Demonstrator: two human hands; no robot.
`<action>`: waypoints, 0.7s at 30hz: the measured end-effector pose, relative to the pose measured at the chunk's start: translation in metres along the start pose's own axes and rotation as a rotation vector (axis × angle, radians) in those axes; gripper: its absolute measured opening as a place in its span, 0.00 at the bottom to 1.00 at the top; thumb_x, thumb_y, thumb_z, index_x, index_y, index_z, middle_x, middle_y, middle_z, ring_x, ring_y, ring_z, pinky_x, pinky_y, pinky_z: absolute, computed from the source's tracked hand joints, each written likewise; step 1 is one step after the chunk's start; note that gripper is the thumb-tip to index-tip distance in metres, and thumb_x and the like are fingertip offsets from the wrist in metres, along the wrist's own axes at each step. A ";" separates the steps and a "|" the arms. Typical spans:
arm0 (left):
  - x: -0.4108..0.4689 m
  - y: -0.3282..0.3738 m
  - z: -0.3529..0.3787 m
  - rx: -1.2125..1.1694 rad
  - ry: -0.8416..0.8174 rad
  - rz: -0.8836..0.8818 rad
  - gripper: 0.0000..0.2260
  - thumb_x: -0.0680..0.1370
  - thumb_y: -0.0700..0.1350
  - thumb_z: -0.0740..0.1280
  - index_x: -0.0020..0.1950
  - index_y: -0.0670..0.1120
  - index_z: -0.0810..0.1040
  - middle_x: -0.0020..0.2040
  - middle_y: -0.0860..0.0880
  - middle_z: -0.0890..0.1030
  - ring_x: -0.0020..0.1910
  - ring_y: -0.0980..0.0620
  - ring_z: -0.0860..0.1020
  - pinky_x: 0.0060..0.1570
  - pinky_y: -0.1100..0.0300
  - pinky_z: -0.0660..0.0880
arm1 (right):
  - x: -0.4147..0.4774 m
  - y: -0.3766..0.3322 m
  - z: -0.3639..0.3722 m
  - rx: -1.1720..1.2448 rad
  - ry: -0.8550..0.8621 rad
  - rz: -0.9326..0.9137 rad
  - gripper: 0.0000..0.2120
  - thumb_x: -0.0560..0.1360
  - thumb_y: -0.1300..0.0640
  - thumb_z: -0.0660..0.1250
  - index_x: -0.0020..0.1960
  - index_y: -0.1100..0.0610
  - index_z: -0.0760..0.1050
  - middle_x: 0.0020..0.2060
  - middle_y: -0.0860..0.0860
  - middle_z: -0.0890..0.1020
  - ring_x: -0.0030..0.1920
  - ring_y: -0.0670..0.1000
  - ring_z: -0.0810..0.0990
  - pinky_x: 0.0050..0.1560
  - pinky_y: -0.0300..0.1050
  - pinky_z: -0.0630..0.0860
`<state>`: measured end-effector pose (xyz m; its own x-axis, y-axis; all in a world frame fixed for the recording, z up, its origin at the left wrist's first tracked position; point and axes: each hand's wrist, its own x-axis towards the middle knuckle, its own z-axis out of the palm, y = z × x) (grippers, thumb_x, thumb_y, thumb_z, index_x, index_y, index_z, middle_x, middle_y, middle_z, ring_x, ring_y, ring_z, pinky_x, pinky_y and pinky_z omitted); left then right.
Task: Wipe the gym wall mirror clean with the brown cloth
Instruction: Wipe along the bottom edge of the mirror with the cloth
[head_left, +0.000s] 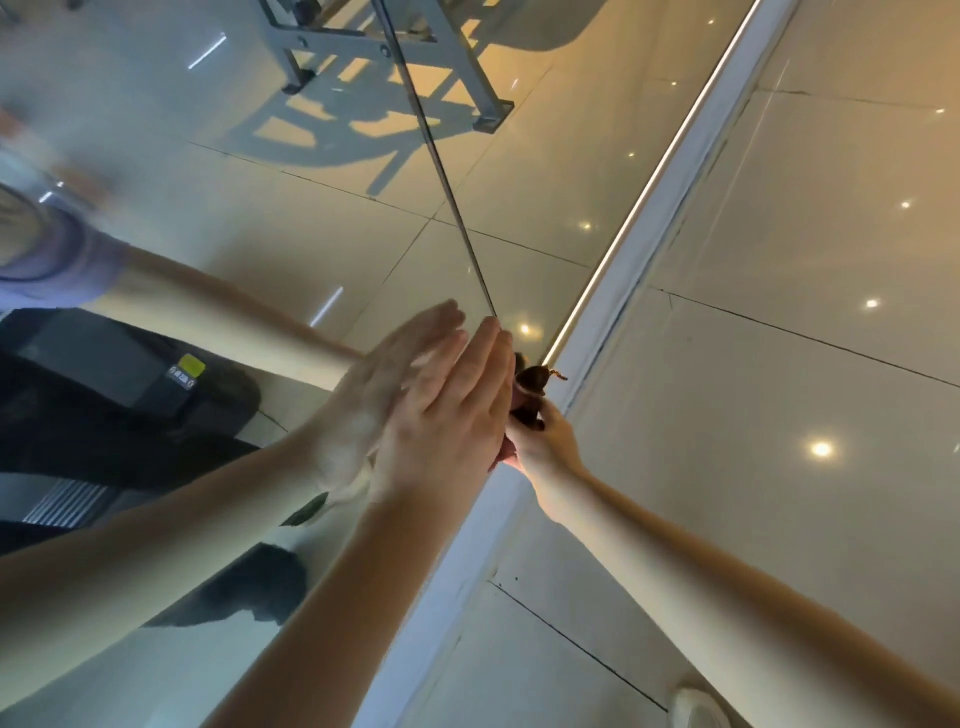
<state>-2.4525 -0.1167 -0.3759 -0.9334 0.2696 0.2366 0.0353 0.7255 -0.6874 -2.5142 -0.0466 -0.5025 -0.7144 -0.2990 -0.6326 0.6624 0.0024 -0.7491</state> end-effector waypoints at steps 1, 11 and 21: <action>0.007 -0.001 0.002 0.010 -0.016 0.006 0.25 0.79 0.43 0.47 0.68 0.42 0.78 0.70 0.46 0.76 0.74 0.46 0.63 0.76 0.50 0.49 | 0.003 -0.003 -0.001 0.027 0.006 -0.002 0.14 0.77 0.61 0.68 0.61 0.51 0.77 0.54 0.53 0.83 0.53 0.56 0.83 0.57 0.56 0.80; 0.034 0.001 0.010 0.114 -0.109 -0.015 0.26 0.80 0.49 0.46 0.72 0.42 0.72 0.73 0.45 0.73 0.75 0.49 0.68 0.77 0.49 0.49 | 0.018 -0.029 -0.009 0.013 0.085 -0.158 0.11 0.80 0.60 0.62 0.58 0.50 0.78 0.52 0.52 0.84 0.53 0.55 0.82 0.59 0.57 0.78; 0.038 0.008 0.024 0.109 -0.117 -0.002 0.25 0.83 0.39 0.34 0.72 0.36 0.63 0.74 0.42 0.71 0.76 0.45 0.66 0.78 0.49 0.49 | 0.026 -0.062 -0.016 0.132 0.093 -0.174 0.11 0.79 0.65 0.64 0.57 0.54 0.77 0.49 0.51 0.83 0.49 0.50 0.82 0.46 0.38 0.79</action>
<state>-2.4962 -0.1161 -0.3887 -0.9688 0.1881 0.1611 0.0001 0.6510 -0.7591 -2.5776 -0.0390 -0.4756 -0.8340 -0.1945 -0.5164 0.5470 -0.1682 -0.8201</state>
